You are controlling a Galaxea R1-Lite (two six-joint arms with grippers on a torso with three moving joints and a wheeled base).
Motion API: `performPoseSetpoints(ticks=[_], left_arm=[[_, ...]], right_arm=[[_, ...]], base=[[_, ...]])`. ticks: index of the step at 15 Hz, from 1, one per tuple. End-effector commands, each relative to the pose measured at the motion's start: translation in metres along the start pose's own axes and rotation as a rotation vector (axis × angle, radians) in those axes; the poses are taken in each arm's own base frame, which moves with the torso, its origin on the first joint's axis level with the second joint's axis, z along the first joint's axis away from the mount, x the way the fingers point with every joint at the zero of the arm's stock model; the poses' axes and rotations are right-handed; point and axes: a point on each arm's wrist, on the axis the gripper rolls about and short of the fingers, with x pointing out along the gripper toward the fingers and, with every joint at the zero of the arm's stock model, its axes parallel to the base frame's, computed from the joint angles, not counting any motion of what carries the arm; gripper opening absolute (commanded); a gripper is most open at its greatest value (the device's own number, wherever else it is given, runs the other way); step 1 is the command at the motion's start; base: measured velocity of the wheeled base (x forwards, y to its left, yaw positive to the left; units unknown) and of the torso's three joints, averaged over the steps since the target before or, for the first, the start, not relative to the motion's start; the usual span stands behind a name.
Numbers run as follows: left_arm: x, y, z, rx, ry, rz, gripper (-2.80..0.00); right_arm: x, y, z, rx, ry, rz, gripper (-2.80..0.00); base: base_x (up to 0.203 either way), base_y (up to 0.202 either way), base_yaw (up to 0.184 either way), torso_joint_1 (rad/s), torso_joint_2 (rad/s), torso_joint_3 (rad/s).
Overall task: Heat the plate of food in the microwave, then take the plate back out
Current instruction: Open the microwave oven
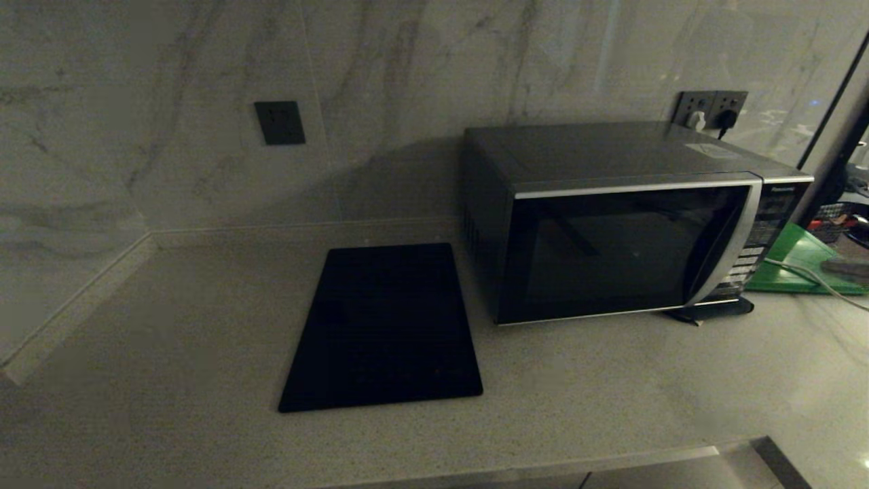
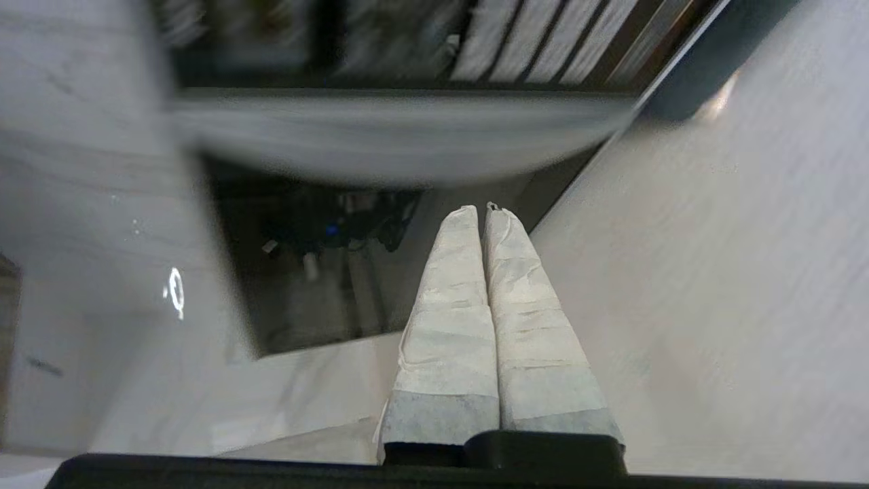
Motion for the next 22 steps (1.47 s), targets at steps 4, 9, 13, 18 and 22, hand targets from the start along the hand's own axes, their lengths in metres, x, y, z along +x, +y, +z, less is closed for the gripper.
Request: performPoseSetpoints(ticks=[4, 9, 13, 18, 22], left_arm=[[0.0, 0.0, 0.0, -0.001, 0.001, 0.001, -2.8], [0.0, 0.0, 0.0, -0.001, 0.001, 0.001, -2.8], [0.0, 0.0, 0.0, -0.001, 0.001, 0.001, -2.8], [0.0, 0.0, 0.0, -0.001, 0.001, 0.001, -2.8], [0.0, 0.0, 0.0, -0.001, 0.001, 0.001, -2.8]], right_arm=[[0.044, -0.064, 0.028, -0.041, -0.051, -0.057, -2.8], [0.09, -0.086, 0.023, -0.065, -0.074, -0.149, -2.8], [0.106, -0.096, 0.022, -0.078, -0.056, -0.137, -2.8], [0.121, -0.093, 0.027, -0.12, -0.057, -0.102, -2.8], [0.129, -0.092, 0.027, -0.148, -0.044, -0.061, -2.8]], base=[[0.0, 0.0, 0.0, 0.0, 0.0, 0.0], [0.0, 0.0, 0.0, 0.0, 0.0, 0.0], [0.0, 0.0, 0.0, 0.0, 0.0, 0.0], [0.0, 0.0, 0.0, 0.0, 0.0, 0.0], [0.0, 0.0, 0.0, 0.0, 0.0, 0.0]])
